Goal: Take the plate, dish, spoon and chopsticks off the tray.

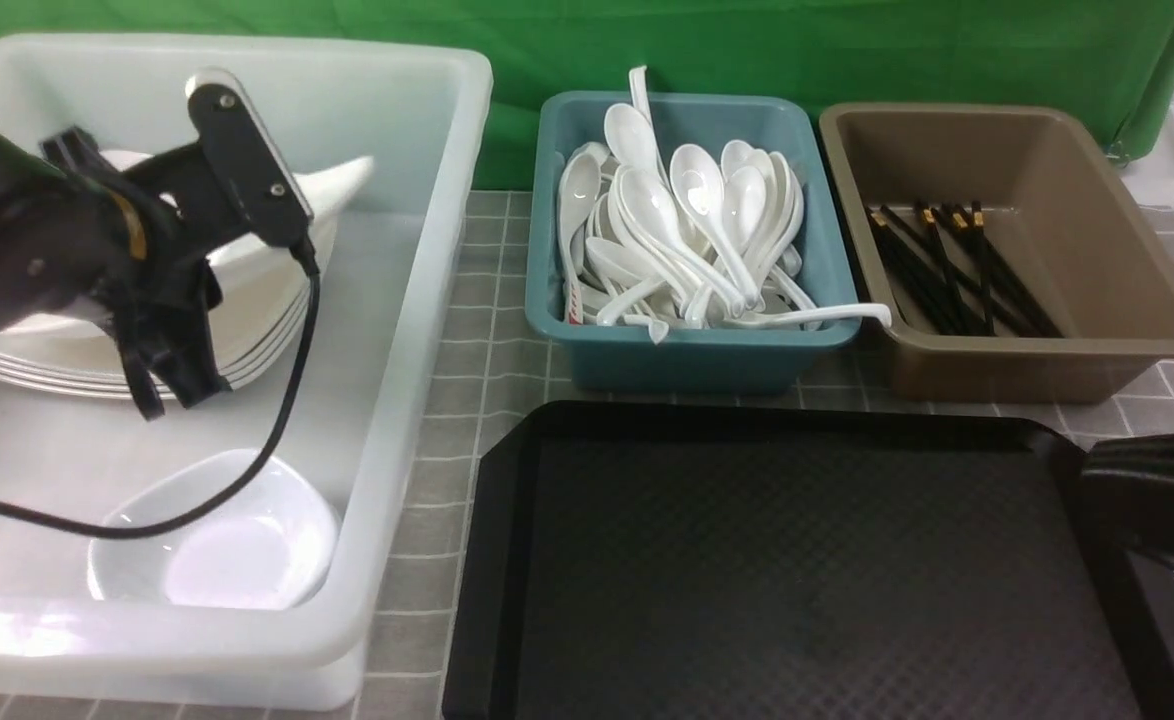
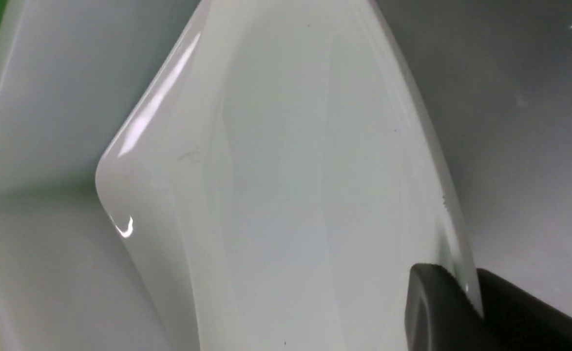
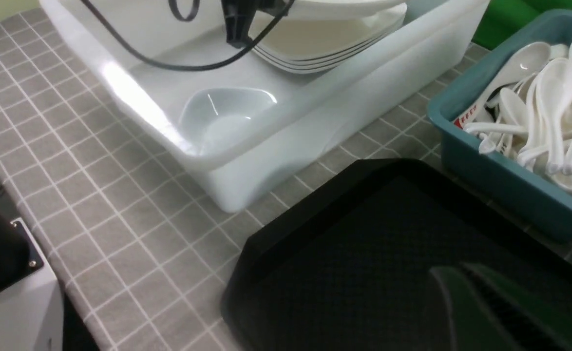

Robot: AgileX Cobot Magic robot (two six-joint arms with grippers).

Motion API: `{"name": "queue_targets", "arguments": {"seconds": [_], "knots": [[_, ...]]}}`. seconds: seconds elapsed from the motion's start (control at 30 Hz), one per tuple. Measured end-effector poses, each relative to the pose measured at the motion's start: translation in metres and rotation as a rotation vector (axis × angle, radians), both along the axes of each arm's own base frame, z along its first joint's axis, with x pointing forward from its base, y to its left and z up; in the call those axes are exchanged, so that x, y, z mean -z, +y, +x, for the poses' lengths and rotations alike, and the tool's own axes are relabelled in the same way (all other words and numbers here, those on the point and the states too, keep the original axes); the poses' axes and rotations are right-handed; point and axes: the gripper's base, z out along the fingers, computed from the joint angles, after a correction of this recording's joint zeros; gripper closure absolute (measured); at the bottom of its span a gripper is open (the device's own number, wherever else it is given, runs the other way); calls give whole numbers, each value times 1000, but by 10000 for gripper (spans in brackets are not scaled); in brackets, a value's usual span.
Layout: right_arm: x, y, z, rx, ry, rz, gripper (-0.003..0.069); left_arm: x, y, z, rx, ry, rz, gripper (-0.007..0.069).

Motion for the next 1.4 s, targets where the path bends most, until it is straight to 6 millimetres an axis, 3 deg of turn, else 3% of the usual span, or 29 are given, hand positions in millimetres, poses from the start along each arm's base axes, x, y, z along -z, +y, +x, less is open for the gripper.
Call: {"name": "queue_targets", "arguments": {"seconds": [0.23, 0.47, 0.63, 0.77, 0.8, 0.9, 1.0, 1.1, 1.23, 1.3, 1.37, 1.4], "knots": [[0, 0, 0, -1, 5, -1, 622, 24, 9, 24, -23, -5, 9, 592], [1, 1, -2, -10, 32, 7, 622, 42, 8, 34, 2, 14, 39, 558], [2, 1, -3, -15, 49, 12, 622, 44, 8, 35, 18, 12, 61, 395], [2, 2, -4, -27, 55, 13, 622, 40, 7, 32, -40, 16, 9, 167], [2, 2, -4, -27, 56, 13, 622, 40, 6, 31, -44, 16, 3, 158], [2, 2, -4, -34, 47, 5, 622, 15, -6, 14, -146, 1, -133, 40], [2, 2, -4, -41, 38, -2, 620, -17, -22, -11, -176, -20, -260, -8], [2, 2, -4, -43, 36, -4, 613, -57, -41, -45, -163, -75, -457, 5], [3, 2, -4, -41, 40, -9, 603, -104, -49, -98, -90, -164, -681, 126], [4, 1, -4, -38, 47, -20, 599, -122, -44, -141, -7, -226, -809, 298], [4, 1, -4, -37, 51, -26, 592, -124, -37, -172, 63, -281, -888, 465], [4, 1, -4, -37, 51, -26, 592, -122, -37, -172, 63, -278, -887, 480]]}}
